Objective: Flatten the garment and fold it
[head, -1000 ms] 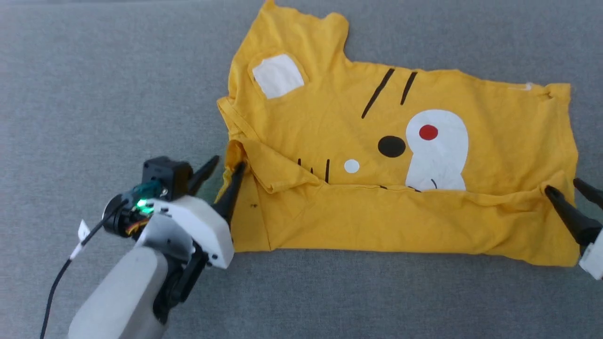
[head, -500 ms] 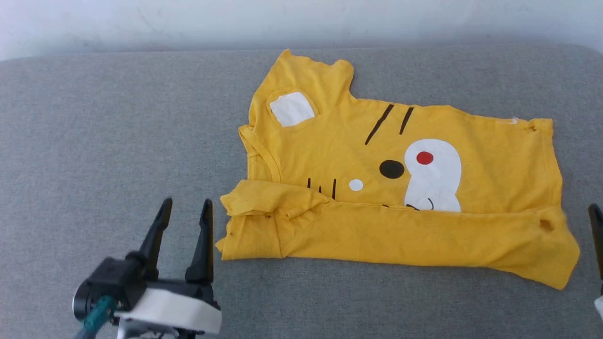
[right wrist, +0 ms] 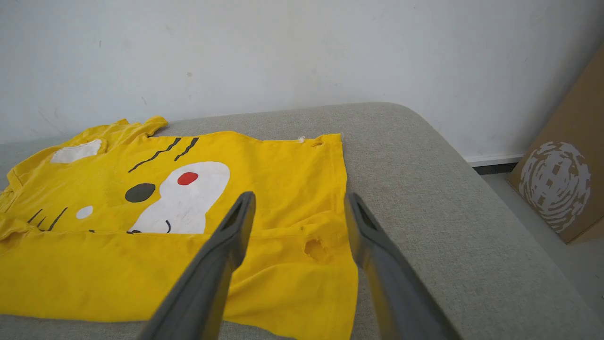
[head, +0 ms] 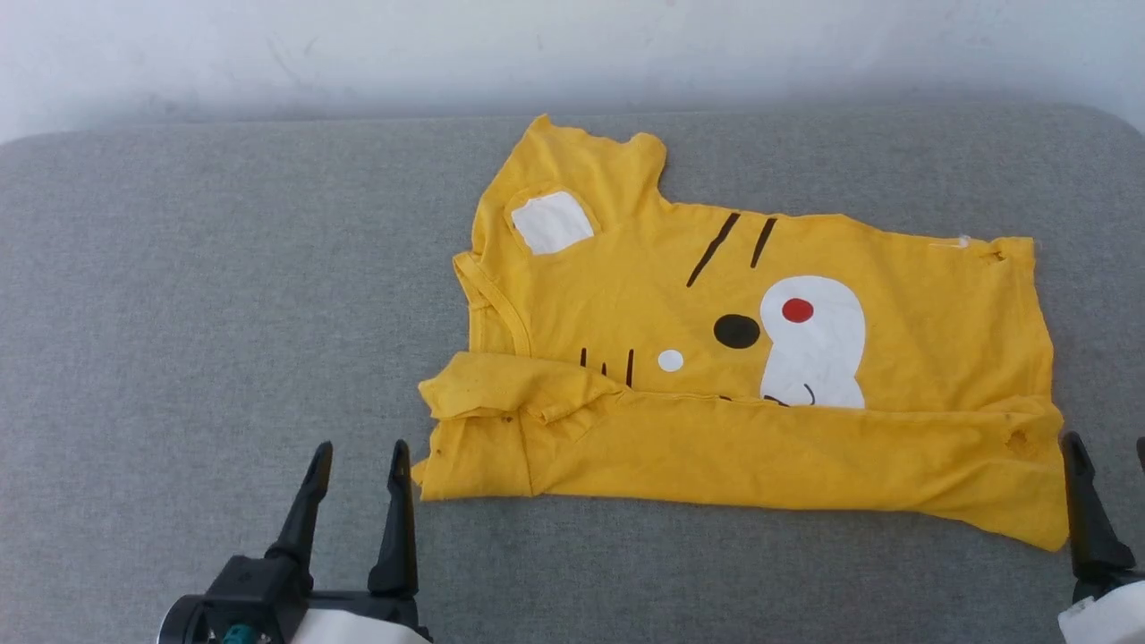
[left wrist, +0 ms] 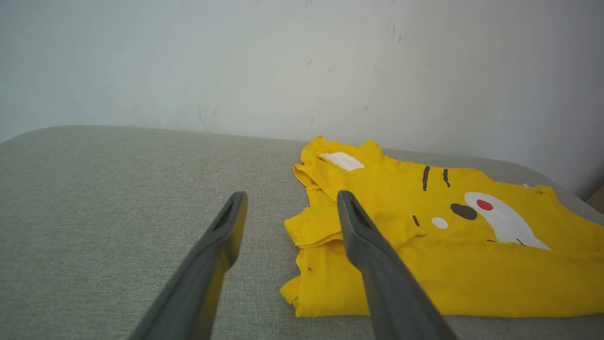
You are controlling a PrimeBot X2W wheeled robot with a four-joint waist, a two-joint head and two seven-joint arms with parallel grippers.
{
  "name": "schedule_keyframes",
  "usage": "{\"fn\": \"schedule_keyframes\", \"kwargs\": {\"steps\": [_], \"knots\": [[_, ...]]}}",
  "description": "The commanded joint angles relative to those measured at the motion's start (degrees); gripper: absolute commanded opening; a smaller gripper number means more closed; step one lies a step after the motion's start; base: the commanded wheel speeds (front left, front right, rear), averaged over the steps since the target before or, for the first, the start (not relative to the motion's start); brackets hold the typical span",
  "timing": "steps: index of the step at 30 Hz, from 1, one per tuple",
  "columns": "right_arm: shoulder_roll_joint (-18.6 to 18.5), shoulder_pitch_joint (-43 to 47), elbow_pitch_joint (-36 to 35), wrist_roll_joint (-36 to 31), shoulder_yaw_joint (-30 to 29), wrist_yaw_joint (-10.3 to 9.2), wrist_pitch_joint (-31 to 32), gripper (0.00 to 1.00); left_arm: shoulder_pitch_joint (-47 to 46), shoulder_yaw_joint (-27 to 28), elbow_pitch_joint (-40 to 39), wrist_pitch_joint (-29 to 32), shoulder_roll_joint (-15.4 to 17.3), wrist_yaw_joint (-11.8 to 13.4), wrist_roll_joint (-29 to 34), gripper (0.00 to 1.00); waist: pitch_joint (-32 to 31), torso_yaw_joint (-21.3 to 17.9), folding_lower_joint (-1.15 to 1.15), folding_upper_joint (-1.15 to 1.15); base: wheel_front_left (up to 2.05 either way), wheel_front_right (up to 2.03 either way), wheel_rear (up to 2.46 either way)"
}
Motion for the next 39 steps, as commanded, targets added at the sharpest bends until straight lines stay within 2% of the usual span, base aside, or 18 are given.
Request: {"fn": "schedule_keyframes", "kwargs": {"steps": [1,9,14,19,23,24,25,32,35,39], "knots": [[0.31,0.14,-0.41,-0.43,0.12,-0.05,0.07,1.00,0.10,-0.03,0.76,0.77,0.56,-0.01,0.55,1.00,-0.10,-0.13,0.00,0.00,0.00,0.00,0.00],[-0.13,-0.64,-1.06,-0.26,0.75,-0.05,0.97,1.00,-6.94,-3.88,3.88,15.96,4.68,-3.13,0.74,1.00,1.77,-0.60,0.00,0.00,0.00,0.00,0.00],[-0.38,-1.40,-0.62,0.35,1.65,-0.05,1.06,1.00,-10.70,-5.42,6.44,24.00,5.67,-4.18,0.18,1.00,3.51,-1.30,0.00,0.00,0.00,0.00,0.00],[-0.90,-2.31,0.28,0.89,2.21,-0.05,0.67,1.00,-12.83,-6.45,9.67,35.19,7.11,-2.59,-0.31,1.00,5.35,-2.54,0.00,0.00,0.00,0.00,0.00],[-1.42,-2.80,0.82,1.38,2.55,-0.05,0.34,1.00,-13.42,-6.63,10.31,39.38,6.65,-1.39,-1.25,1.00,6.04,-3.26,0.00,0.00,0.00,0.00,0.00],[-1.70,-2.93,0.87,1.43,2.55,-0.05,0.38,1.00,-13.52,-6.47,10.31,39.34,6.39,-1.31,-1.57,0.42,6.14,-3.38,0.00,0.00,0.00,0.00,0.00],[-2.05,-3.13,0.84,1.44,2.59,-0.05,0.45,1.00,-13.55,-6.55,10.42,39.36,6.29,-1.50,-1.78,0.00,6.22,-3.51,0.00,0.00,0.00,0.00,0.00],[-6.73,-5.18,-1.77,4.28,2.72,-0.05,3.95,1.00,-12.47,-6.40,8.53,38.84,4.74,-2.18,-4.46,0.00,7.06,-4.24,0.00,0.00,0.00,0.00,0.00],[-9.23,-4.55,-1.61,6.00,1.39,-0.05,10.24,1.00,-11.51,-5.75,6.04,38.38,4.32,-1.57,-5.38,0.00,7.48,-4.36,0.00,0.00,0.00,0.00,0.00],[-10.33,-2.84,-0.65,7.13,-1.62,-0.05,18.72,1.00,-10.50,-4.71,3.29,36.74,4.05,-0.10,-5.24,0.00,8.09,-3.95,0.00,0.00,0.00,0.00,0.00]]}}
